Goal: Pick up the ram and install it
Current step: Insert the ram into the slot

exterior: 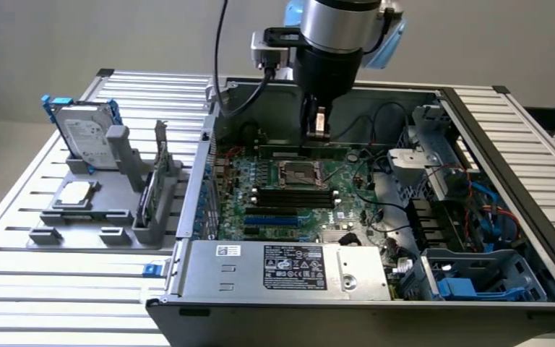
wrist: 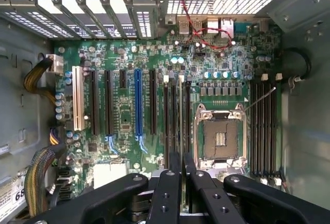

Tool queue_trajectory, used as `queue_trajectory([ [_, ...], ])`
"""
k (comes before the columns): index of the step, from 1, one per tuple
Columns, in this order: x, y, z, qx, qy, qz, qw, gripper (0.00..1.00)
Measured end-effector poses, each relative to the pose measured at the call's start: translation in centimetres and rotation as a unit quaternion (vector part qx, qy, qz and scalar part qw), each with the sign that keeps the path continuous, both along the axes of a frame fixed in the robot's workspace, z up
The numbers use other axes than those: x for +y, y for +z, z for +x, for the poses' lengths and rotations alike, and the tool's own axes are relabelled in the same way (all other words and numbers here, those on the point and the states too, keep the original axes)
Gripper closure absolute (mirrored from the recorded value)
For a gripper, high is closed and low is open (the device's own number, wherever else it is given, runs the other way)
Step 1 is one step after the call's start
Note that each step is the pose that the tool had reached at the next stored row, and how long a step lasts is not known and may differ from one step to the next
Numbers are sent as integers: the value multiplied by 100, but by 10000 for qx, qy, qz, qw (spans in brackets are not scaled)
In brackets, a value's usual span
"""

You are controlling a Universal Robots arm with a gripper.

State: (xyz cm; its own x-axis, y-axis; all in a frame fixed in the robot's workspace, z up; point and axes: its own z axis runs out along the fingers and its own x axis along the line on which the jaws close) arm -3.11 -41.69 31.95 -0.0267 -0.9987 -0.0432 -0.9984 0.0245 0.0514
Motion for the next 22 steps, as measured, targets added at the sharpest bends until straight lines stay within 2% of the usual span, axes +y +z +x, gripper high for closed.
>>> queue_trajectory([
  [3, 0, -56, -1, -12, 0, 0, 10000, 86],
  [14, 0, -255, -4, -13, 2, -6, 10000, 86],
  [18, 0, -313, -3, -12, 8, -30, 10000, 86],
  [22, 0, -352, 5, 2, 21, -73, 10000, 86],
])
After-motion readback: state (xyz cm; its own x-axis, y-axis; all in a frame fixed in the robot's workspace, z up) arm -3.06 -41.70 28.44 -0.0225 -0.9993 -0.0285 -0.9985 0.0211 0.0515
